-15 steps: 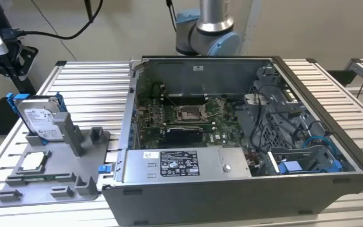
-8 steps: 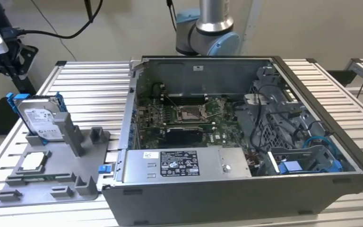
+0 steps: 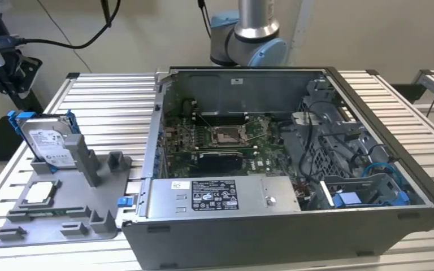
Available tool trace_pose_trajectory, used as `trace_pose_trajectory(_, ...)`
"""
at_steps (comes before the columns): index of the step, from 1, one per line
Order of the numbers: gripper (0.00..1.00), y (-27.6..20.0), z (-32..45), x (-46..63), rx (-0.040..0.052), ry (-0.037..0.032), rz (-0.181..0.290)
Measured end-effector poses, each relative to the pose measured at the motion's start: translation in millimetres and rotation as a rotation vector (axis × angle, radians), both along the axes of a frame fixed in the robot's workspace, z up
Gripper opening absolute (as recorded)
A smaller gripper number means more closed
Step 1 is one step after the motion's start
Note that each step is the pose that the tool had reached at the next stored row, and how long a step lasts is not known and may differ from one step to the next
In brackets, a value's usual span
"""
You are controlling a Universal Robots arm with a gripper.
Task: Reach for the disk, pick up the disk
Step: 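Reach for the disk, then pick up the disk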
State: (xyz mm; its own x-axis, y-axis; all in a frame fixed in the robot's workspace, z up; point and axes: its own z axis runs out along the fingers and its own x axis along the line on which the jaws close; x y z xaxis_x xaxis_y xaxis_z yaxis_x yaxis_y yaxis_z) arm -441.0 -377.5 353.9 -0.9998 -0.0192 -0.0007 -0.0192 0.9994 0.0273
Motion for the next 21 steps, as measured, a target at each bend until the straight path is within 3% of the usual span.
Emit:
trace_pose_trajectory(10, 0.00, -0.2, -0.1, -0.4, 0.0000, -0.0001, 0.008)
trace_pose_trajectory(21, 0.00, -0.2, -0.1, -1.1, -0.0002, -0.0001, 0.187)
